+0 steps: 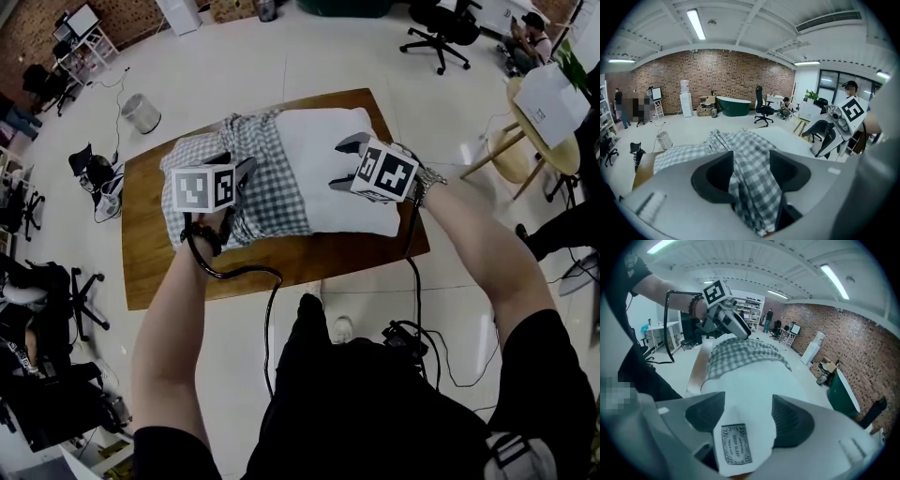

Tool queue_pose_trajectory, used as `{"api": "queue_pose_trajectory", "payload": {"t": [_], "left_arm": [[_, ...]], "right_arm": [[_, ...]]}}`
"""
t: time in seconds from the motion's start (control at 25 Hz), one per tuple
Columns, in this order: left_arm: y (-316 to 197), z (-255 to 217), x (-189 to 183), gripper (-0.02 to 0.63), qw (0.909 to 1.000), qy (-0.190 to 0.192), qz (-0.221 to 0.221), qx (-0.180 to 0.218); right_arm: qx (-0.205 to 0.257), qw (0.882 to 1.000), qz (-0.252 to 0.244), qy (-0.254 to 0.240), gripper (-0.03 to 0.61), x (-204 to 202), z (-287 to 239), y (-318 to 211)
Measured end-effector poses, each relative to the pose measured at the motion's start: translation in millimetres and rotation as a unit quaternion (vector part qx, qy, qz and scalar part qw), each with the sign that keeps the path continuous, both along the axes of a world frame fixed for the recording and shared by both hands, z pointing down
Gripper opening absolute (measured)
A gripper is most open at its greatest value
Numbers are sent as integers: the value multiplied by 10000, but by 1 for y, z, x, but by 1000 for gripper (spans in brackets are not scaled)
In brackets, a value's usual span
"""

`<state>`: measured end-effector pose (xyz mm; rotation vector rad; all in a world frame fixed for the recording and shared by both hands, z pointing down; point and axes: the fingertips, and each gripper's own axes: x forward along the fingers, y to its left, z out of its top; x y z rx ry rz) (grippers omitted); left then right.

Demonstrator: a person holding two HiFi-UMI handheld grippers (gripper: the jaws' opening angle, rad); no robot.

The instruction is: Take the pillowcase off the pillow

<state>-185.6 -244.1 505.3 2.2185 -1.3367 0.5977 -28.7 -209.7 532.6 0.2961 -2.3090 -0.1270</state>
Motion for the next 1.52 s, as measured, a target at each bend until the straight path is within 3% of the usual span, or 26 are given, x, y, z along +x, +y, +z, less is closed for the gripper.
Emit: {"api": "queue_pose_trajectory", "payload": {"t": [0.24, 0.48, 0.6, 0.76, 0.88, 1.04, 1.24, 1.32, 1.4, 1.52], "left_arm": [[40, 17, 28, 247, 9998, 166, -100, 93], [83, 22, 52, 247, 9992, 274, -269, 90], [102, 34, 62, 247, 9975, 568, -419, 31], [118, 60, 68, 247, 9896, 1241, -696, -218], [121, 85, 66, 247, 9735, 1951, -1072, -530], [120, 119, 55, 248, 9357, 2991, -1640, -899], [101, 137, 46, 286, 8925, 3908, -2040, -960], [91, 142, 43, 285, 8838, 4052, -2117, -995], [82, 146, 39, 268, 8817, 4067, -2155, -1037], [71, 150, 35, 181, 8840, 3999, -2163, -1086]], "right_arm": [[82, 9991, -393, 138, 322, -21, 12, 42], [549, 9934, -839, 563, 353, -28, 35, 67], [920, 9865, -1055, 849, 368, -32, 50, 76], [1410, 9746, -1251, 1209, 377, -39, 69, 80], [1836, 9630, -1346, 1440, 377, -41, 83, 77], [2212, 9524, -1414, 1547, 377, -49, 98, 76], [2630, 9382, -1328, 1816, 379, -53, 110, 60], [2747, 9329, -1243, 1968, 376, -54, 113, 51], [2843, 9291, -1150, 2065, 355, -56, 113, 44], [3047, 9238, -992, 2097, 240, -56, 106, 32]]}}
